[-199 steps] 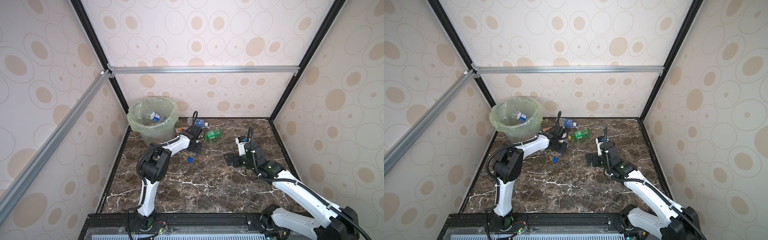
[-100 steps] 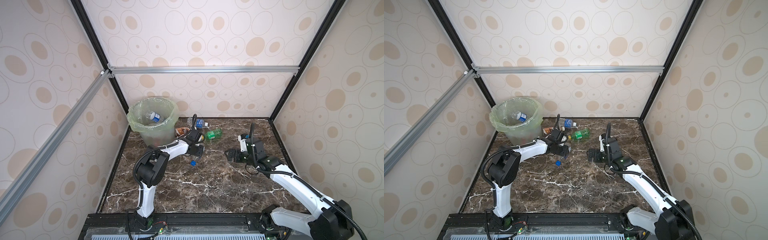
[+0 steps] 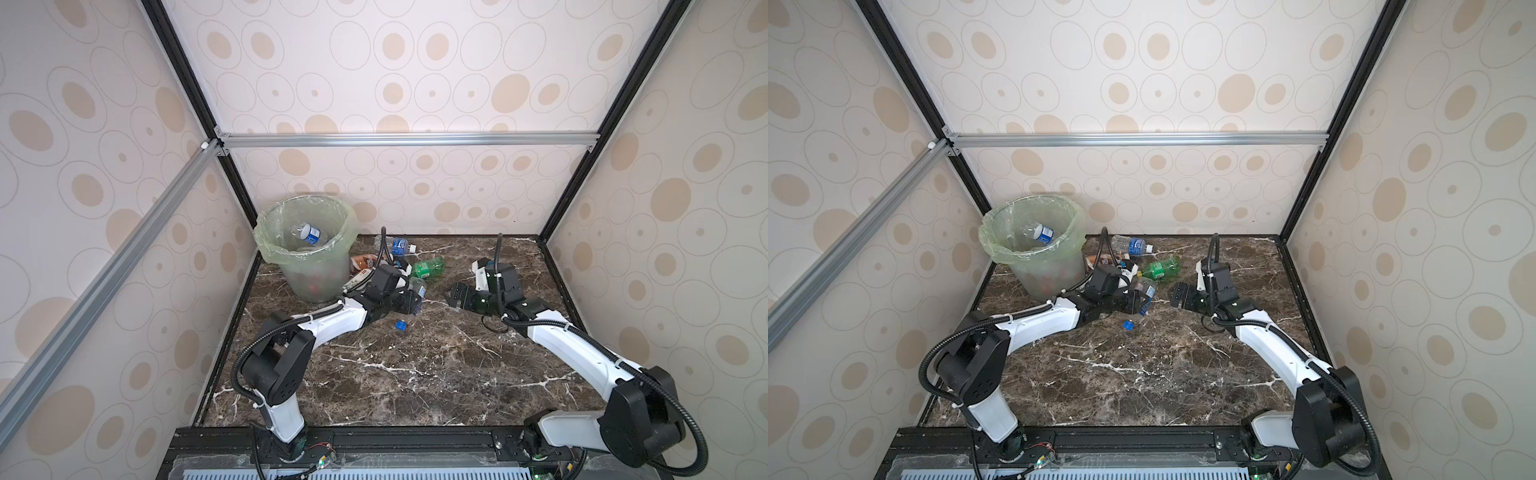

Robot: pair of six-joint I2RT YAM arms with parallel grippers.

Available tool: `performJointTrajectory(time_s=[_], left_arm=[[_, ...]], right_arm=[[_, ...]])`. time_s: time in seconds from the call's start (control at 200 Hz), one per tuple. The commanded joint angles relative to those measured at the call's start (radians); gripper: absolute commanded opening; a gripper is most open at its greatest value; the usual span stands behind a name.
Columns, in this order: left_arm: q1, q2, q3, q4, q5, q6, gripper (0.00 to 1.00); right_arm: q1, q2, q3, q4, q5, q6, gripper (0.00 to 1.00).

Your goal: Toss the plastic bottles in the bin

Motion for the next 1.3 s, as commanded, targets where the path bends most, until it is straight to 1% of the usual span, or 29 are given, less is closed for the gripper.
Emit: performJointTrajectory(time_s=[0.0, 0.105, 0.255, 0.275, 0.41, 0.575, 0.77, 0.99, 1.075, 1.115, 1.2, 1.295], left_arm=[[-0.042, -0.03, -0.022, 0.128, 0.018, -0.001, 0.49], [-0.071, -0.042, -0.036, 0.172, -0.001, 0.0, 0.49], [-0.093, -0.068, -0.048, 0.198, -0.012, -0.003, 0.49], [-0.096, -0.072, -0.051, 0.228, -0.011, -0.004, 0.49], [-0.116, -0.098, -0.068, 0.261, -0.015, -0.003, 0.48], [-0.13, -0.113, -0.069, 0.267, -0.033, -0.001, 0.48], [-0.136, -0.109, -0.064, 0.267, -0.065, -0.004, 0.48], [-0.137, -0.097, -0.046, 0.275, -0.071, -0.011, 0.51], [-0.137, -0.093, -0.04, 0.271, -0.078, -0.014, 0.53], [-0.137, -0.094, -0.042, 0.271, -0.082, -0.015, 0.55], [-0.136, -0.099, -0.052, 0.274, -0.087, -0.02, 0.61], [-0.138, -0.108, -0.069, 0.277, -0.095, -0.024, 0.72]], right_arm=[[-0.001, 0.022, 0.051, 0.068, -0.075, 0.049, 0.98], [-0.001, 0.039, 0.068, 0.096, -0.097, 0.067, 0.97], [-0.001, 0.043, 0.09, 0.091, -0.062, 0.055, 0.95], [-0.001, 0.044, 0.09, 0.095, -0.063, 0.056, 0.95], [-0.001, 0.075, 0.101, 0.119, -0.1, 0.073, 0.92], [-0.001, 0.103, 0.098, 0.165, -0.152, 0.108, 0.86], [0.0, 0.115, 0.097, 0.187, -0.188, 0.133, 0.7], [0.002, 0.118, 0.079, 0.223, -0.222, 0.164, 0.59], [0.001, 0.114, 0.077, 0.22, -0.21, 0.161, 0.5], [0.001, 0.106, 0.073, 0.223, -0.198, 0.159, 0.48], [0.001, 0.097, 0.076, 0.218, -0.175, 0.153, 0.46], [0.0, 0.091, 0.09, 0.209, -0.155, 0.146, 0.45]])
